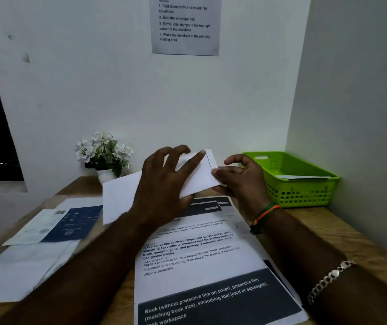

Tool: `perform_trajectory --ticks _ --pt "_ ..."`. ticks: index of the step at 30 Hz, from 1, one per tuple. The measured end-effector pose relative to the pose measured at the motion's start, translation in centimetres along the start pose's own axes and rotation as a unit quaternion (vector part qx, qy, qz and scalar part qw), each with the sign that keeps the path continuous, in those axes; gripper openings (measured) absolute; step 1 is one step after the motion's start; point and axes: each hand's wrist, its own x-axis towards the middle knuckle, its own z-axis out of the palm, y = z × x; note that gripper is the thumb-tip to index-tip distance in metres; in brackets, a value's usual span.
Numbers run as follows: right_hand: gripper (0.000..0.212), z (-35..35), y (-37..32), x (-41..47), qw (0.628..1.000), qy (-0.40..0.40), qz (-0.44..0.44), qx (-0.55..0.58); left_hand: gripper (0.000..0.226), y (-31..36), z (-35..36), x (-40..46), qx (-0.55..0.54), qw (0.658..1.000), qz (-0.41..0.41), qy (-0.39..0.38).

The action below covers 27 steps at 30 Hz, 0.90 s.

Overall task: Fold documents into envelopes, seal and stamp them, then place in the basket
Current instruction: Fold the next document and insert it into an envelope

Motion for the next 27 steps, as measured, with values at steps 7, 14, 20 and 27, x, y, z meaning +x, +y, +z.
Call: perform_trajectory --ticks 7,14,20,27 --pt "0.017 0.5 -1.0 -0.3 0.997 -0.061 -0.033 0.016 0.052 3.5 -0.7 1.1 -0.081 0.989 0.014 0.122" --pt "0.016 0.3 -0.4 0.0 0.995 -0.098 -0.017 -0.024 0.026 1.4 -3.5 2.2 -0.261 0.9 -0.103 0.333" --pt "0.041 -0.1 1.7 0.1 0.979 -0.098 0.052 -0.169 0.013 -1.3 -7.0 3.3 -0.244 0.785 -0.139 0.552" --pt "0.046 0.4 2.4 -0.2 0.977 -0.125 0.115 -0.131 0.019 -1.1 -6.5 3.2 -0.384 0.646 -0.342 0.564"
